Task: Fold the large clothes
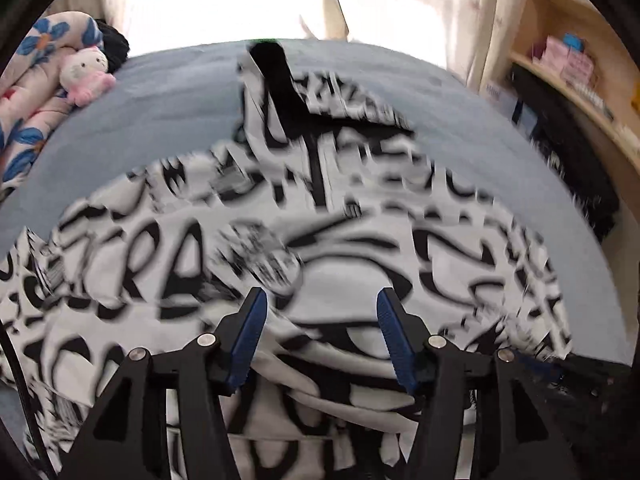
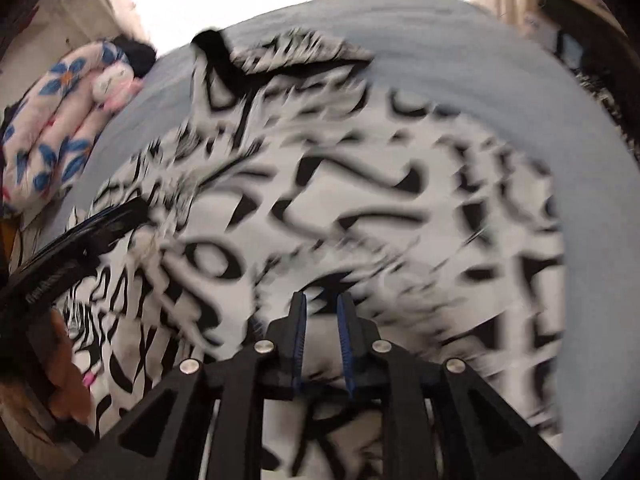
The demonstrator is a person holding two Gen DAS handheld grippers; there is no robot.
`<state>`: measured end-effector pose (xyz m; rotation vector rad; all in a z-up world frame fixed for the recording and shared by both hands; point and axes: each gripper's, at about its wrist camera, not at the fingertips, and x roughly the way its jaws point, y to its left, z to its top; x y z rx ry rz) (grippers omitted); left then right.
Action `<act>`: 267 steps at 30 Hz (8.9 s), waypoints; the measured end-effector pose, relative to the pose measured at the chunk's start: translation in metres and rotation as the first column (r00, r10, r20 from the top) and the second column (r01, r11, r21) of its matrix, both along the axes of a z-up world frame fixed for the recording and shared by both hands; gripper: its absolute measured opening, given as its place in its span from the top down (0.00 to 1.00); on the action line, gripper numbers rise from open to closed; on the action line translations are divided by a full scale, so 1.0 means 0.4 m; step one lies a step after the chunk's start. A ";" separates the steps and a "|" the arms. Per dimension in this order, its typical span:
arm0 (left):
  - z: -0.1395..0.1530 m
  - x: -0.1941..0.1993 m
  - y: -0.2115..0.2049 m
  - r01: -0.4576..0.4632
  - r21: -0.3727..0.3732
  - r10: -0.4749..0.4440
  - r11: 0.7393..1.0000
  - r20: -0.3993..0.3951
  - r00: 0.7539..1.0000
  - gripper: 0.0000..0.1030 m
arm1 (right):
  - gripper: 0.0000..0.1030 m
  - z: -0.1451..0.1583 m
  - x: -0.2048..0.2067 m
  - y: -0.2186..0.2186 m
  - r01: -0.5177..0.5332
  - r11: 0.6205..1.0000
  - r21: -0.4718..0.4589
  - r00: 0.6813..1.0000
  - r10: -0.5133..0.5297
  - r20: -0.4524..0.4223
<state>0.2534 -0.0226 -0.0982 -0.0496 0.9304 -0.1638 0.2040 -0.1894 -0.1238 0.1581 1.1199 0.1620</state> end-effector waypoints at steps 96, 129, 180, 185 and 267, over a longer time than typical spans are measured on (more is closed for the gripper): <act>-0.122 -0.477 1.444 -0.659 -0.451 0.681 0.602 -0.140 0.719 0.94 | 0.69 0.031 -0.224 0.894 -0.260 0.956 -0.137 0.953 0.277 0.122; 0.028 -0.437 0.402 0.070 -0.192 -0.069 0.979 0.009 0.998 0.38 | 0.69 0.014 -0.237 0.265 0.122 0.982 0.141 0.987 -0.135 0.085; -0.004 -0.480 0.708 -0.204 -0.284 0.181 0.937 -0.106 0.978 0.38 | 0.43 0.033 -0.051 0.118 0.194 0.976 0.095 0.971 -0.205 0.120; 0.070 -0.412 0.737 -0.222 -0.229 0.221 0.948 -0.031 0.975 0.38 | 0.40 0.056 -0.036 0.125 0.169 0.977 0.130 0.973 -0.186 0.139; -0.042 -0.224 0.569 -0.271 -0.041 0.270 0.962 -0.025 0.963 0.62 | 0.90 -0.031 -0.017 0.219 0.068 0.998 -0.001 0.971 -0.066 0.229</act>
